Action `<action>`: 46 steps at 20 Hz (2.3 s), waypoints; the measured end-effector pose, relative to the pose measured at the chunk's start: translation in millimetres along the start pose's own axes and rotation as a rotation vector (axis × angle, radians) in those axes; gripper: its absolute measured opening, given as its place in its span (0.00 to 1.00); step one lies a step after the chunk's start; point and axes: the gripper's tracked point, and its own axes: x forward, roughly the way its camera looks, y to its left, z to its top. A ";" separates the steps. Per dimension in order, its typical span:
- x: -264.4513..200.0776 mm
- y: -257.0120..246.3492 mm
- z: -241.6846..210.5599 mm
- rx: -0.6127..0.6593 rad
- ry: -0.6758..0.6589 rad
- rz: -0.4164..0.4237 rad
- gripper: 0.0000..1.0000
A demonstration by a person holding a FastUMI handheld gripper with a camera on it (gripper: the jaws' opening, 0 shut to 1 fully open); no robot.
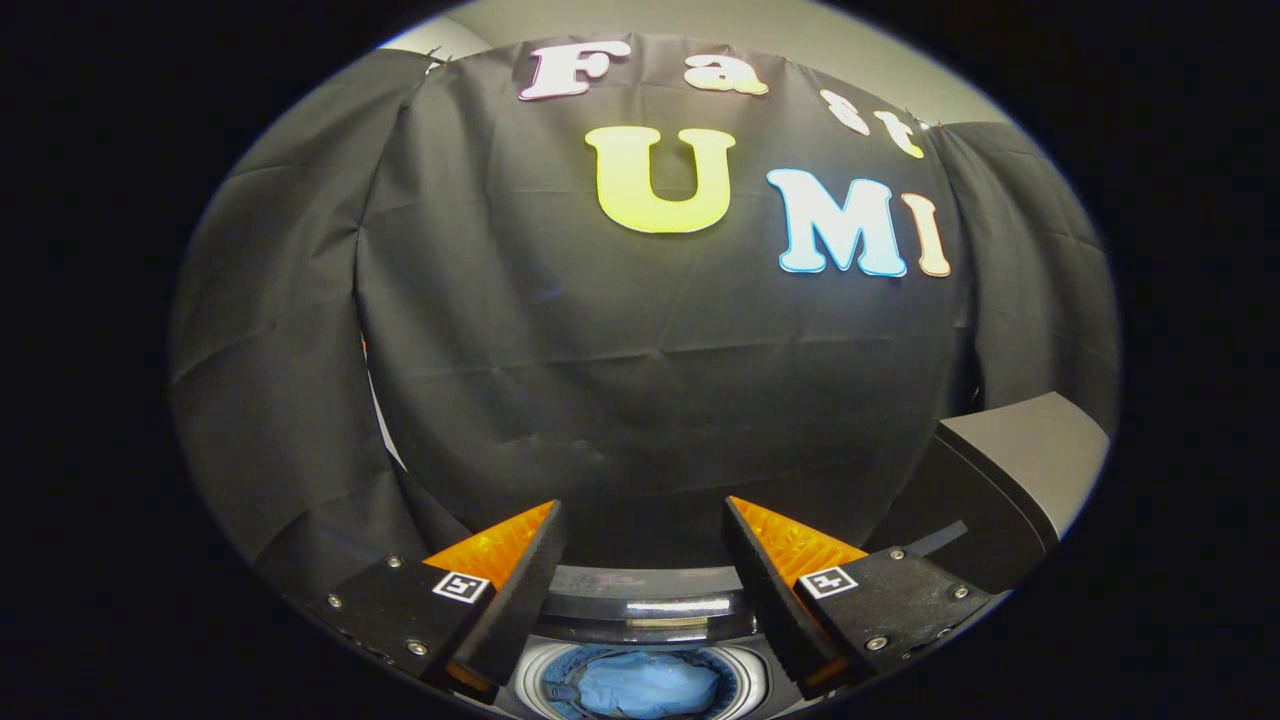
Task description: Put the clothes into the washing machine and then close the washing machine lid.
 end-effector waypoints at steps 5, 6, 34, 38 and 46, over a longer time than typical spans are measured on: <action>-0.2 2.1 -0.6 0.004 -0.010 0.011 0.97; -0.9 2.2 -0.7 0.006 -0.013 0.011 0.97; -14.3 4.2 -3.9 0.054 -0.106 0.008 0.96; -21.8 -5.6 -0.3 0.055 -0.139 -0.023 0.96; -52.3 -19.6 4.1 -0.013 -0.187 0.068 0.96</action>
